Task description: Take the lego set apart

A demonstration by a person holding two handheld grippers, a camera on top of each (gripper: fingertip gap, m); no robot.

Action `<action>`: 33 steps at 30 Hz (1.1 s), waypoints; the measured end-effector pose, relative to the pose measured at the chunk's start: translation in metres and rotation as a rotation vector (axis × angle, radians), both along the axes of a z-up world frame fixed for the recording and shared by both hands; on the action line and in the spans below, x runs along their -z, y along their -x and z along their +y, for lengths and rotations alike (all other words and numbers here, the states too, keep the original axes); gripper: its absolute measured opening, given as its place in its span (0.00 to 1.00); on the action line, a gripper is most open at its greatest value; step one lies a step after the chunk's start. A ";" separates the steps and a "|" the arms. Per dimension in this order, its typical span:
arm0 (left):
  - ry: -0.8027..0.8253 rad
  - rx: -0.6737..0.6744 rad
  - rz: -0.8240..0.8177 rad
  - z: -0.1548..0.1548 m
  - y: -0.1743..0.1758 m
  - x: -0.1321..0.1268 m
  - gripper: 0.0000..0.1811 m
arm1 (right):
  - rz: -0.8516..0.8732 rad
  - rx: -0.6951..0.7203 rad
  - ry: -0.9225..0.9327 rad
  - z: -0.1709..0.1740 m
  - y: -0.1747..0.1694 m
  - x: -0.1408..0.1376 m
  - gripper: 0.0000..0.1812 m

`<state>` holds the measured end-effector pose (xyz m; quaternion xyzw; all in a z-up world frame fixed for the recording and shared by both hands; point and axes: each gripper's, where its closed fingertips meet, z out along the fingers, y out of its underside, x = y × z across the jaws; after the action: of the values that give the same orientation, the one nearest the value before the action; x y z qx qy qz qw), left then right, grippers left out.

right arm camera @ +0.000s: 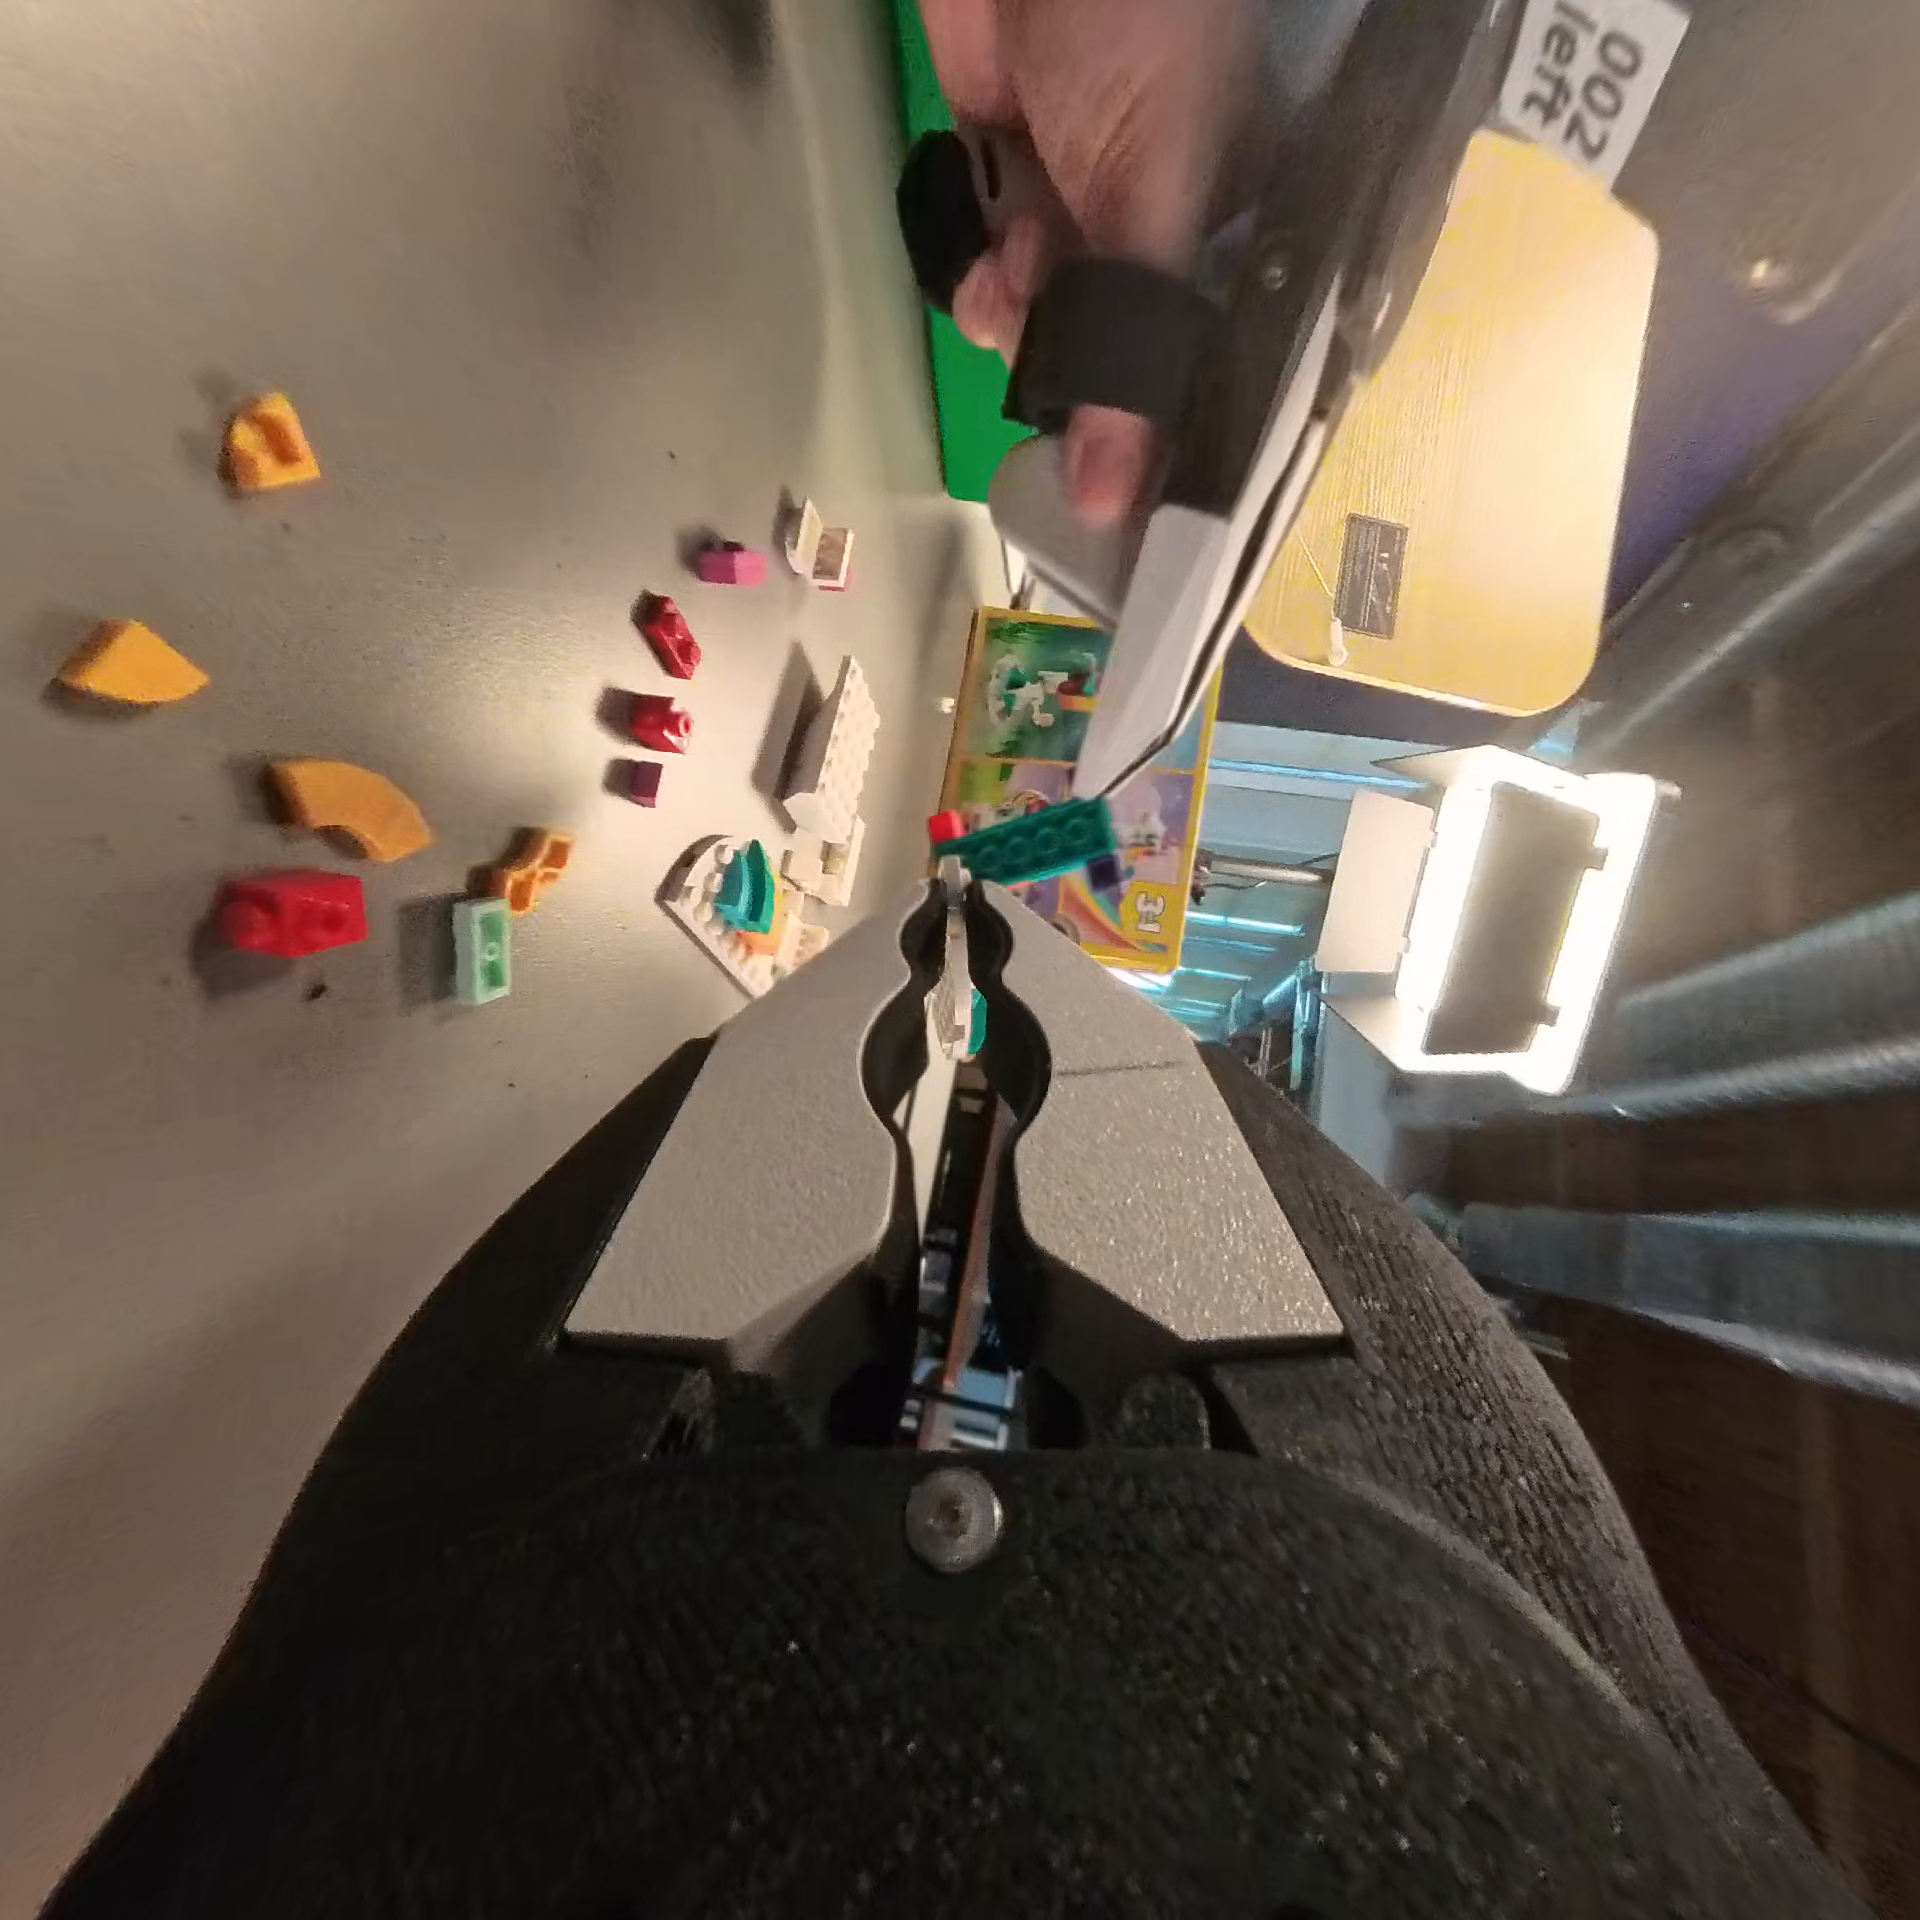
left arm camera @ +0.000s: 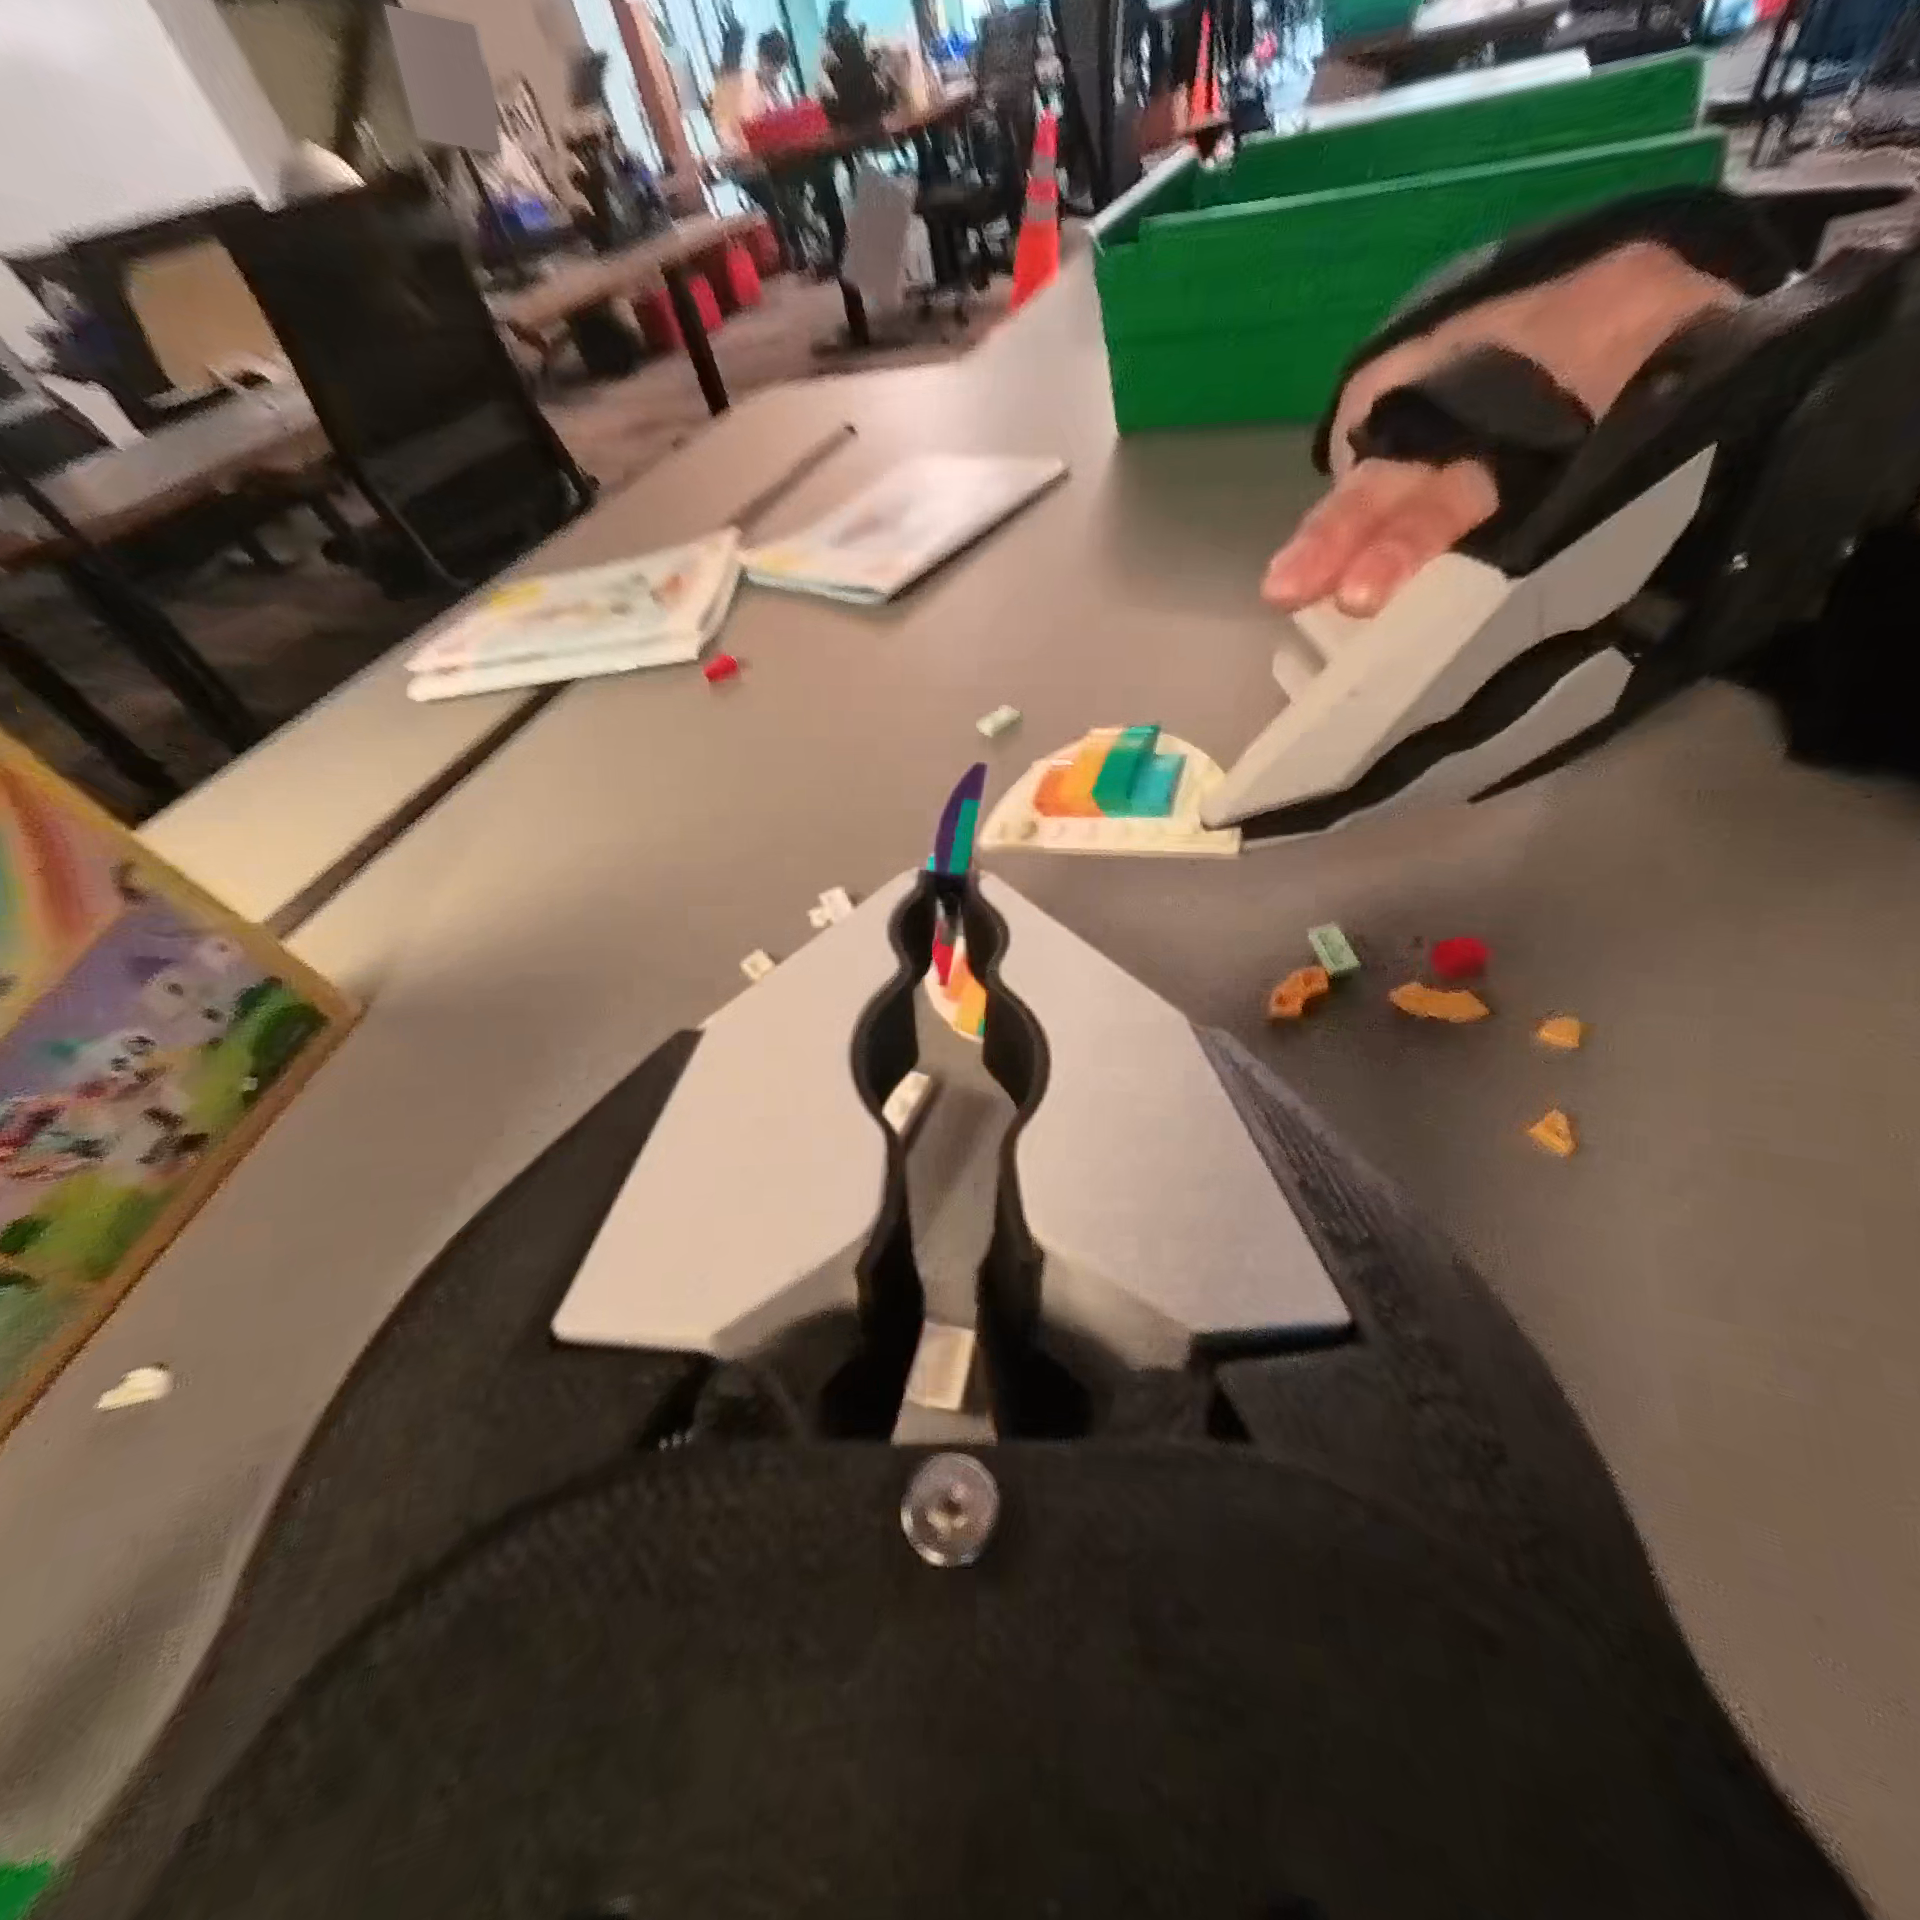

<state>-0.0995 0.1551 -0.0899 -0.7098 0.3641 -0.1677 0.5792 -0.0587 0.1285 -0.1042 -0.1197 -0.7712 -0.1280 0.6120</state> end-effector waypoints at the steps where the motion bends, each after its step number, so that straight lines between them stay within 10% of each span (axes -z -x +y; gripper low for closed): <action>1: 0.025 0.010 0.002 0.000 -0.003 0.006 0.02 | -0.005 -0.004 -0.011 0.000 0.000 0.002 0.01; 7: 0.129 0.024 -0.097 0.002 0.000 0.012 0.02 | -0.129 0.031 0.152 0.011 -0.006 0.032 0.01; 12: 0.120 0.069 -0.089 -0.002 -0.006 0.013 0.02 | -0.152 0.117 0.687 0.017 -0.010 0.049 0.17; 20: 0.104 0.255 -0.124 -0.024 -0.034 0.008 0.02 | 0.054 -0.030 1.212 0.007 -0.005 0.006 0.19; 25: 0.064 0.315 -0.113 -0.033 -0.046 0.005 0.02 | 0.047 -0.030 1.197 0.001 -0.001 0.005 0.05; 33: -0.188 0.156 0.155 -0.020 -0.046 0.008 0.17 | 0.040 0.161 0.686 0.026 0.002 0.018 0.02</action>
<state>-0.0530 0.1352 -0.0976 -0.6330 0.4757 -0.1220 0.5984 -0.0611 0.1545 -0.1224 -0.3812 -0.7453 0.0930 0.5390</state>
